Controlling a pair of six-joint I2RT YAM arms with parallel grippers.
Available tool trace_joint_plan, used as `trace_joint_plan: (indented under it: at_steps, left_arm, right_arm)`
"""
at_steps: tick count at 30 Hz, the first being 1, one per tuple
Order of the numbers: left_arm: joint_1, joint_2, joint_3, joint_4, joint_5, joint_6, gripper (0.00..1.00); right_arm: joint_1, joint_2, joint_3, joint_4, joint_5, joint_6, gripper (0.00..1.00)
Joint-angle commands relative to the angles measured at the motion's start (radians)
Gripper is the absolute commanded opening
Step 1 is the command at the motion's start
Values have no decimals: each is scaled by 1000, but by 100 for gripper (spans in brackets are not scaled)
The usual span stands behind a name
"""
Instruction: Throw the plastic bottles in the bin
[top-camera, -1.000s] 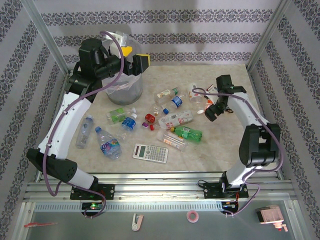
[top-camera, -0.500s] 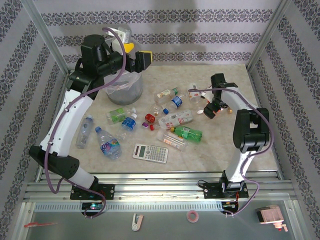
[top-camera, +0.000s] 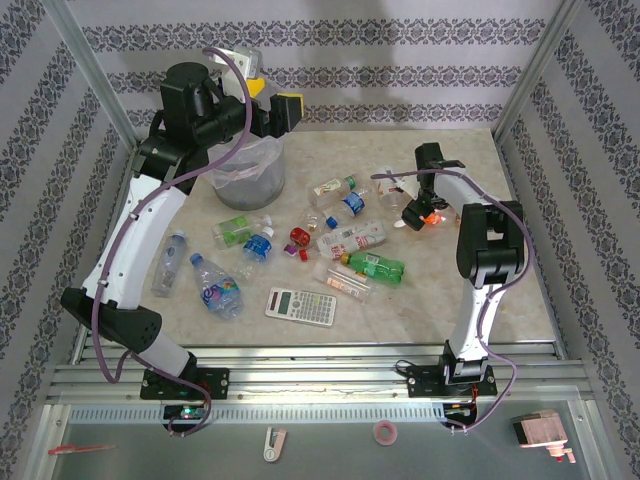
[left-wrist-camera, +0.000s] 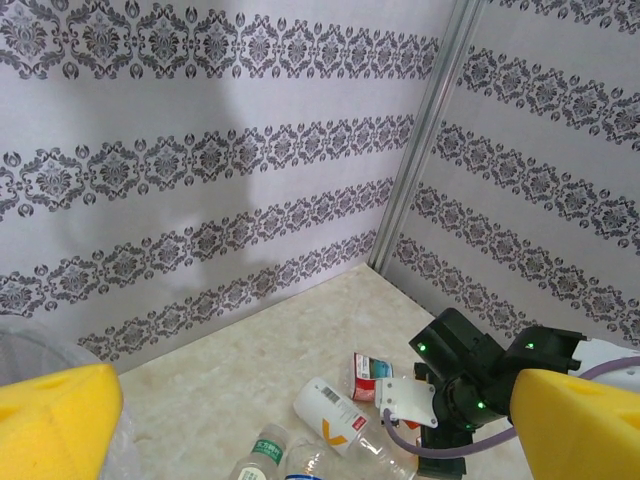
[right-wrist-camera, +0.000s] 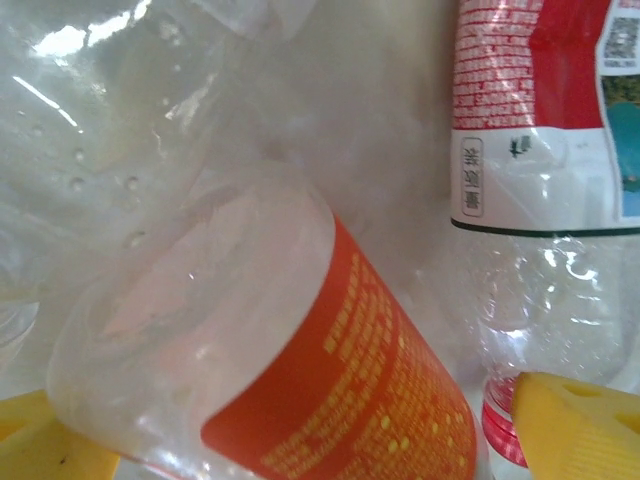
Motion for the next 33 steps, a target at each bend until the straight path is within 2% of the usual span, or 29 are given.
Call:
trace_joint_plan:
  at_steps: [1, 11, 27, 33]
  left_arm:
    - [-12, 6, 26, -20, -11, 8, 100]
    - [-14, 20, 29, 17, -2, -43, 100]
    - [-24, -27, -55, 62, 1, -52, 100]
    - [-30, -59, -87, 69, -7, -50, 100]
  right_arm:
    - [-14, 9, 24, -40, -56, 0, 95]
    - [-25, 46, 42, -89, -106, 80, 86]
    - [-28, -11, -43, -137, -148, 210, 75]
    - [-31, -27, -70, -146, -169, 249, 63]
